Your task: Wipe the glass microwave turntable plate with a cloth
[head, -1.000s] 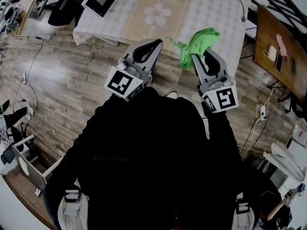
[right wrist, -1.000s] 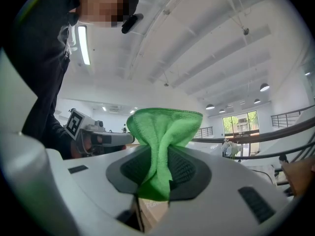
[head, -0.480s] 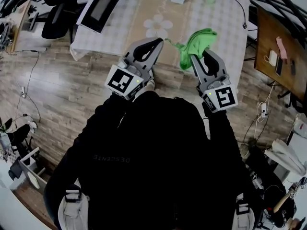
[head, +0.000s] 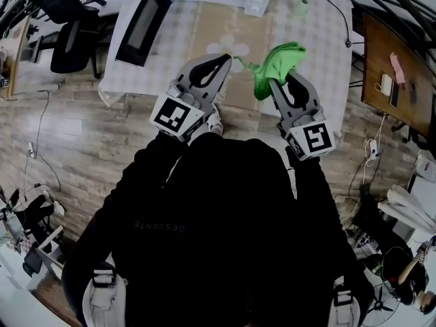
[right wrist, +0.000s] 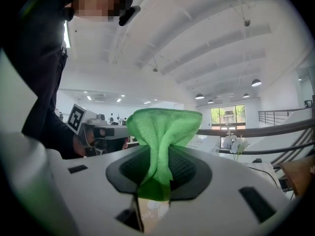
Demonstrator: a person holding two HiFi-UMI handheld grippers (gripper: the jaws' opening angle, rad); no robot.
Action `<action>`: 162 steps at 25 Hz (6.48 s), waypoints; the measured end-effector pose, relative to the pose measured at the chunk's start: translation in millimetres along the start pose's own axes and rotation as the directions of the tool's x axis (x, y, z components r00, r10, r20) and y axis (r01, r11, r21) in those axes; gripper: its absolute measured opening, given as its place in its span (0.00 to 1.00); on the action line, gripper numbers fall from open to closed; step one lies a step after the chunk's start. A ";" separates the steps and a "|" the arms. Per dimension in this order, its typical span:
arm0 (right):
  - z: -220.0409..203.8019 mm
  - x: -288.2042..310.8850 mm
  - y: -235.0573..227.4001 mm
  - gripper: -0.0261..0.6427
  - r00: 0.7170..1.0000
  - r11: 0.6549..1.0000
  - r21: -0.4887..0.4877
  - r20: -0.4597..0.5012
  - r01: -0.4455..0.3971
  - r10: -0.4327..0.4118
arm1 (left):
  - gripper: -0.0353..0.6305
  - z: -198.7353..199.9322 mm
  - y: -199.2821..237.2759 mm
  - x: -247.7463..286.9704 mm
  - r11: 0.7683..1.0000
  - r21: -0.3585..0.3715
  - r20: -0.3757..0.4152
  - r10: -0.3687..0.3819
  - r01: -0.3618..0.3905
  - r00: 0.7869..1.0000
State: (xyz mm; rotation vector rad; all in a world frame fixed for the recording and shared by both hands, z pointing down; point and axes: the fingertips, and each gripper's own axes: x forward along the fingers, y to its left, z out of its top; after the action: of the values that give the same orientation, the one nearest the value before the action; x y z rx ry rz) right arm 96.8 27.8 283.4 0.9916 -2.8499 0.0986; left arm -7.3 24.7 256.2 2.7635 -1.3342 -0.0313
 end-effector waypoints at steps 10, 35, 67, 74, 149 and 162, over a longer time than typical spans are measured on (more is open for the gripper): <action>-4.2 54.1 6.3 0.22 0.996 0.997 0.012 -0.045 0.072 -0.071 | 0.09 -6.7 63.5 -3.6 0.999 -0.019 -0.013 -0.052 0.051 0.999; -63.6 148.0 -42.4 0.23 0.982 0.999 0.031 -0.189 0.014 -0.008 | 0.09 -51.4 138.0 20.0 0.999 -0.010 -0.048 0.049 -0.049 0.998; -254.2 278.2 -94.6 0.23 0.837 0.981 -0.062 -0.533 -0.185 0.125 | 0.09 -183.1 186.4 81.7 0.990 -0.046 -0.196 0.125 -0.136 0.973; -286.6 292.3 -86.2 0.23 0.760 0.904 -0.227 -0.633 -0.363 0.147 | 0.09 -201.4 189.2 81.6 0.986 -0.057 -0.220 0.141 -0.157 0.965; -283.3 244.0 -91.8 0.23 0.506 0.789 -0.256 -0.859 -0.558 0.080 | 0.09 -189.9 167.8 91.8 0.998 -0.037 -0.221 0.044 -0.054 0.974; -309.2 275.4 -139.6 0.23 0.512 0.775 -0.328 -0.859 -0.541 -0.006 | 0.09 -202.1 175.2 125.0 0.997 -0.043 -0.244 0.044 -0.056 0.969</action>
State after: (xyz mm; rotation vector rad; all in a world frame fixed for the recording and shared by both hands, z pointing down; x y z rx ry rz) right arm -1.5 -219.1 630.3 0.1900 -1.8831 -0.2025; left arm -56.3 -170.3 472.4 2.5890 -1.3179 0.2652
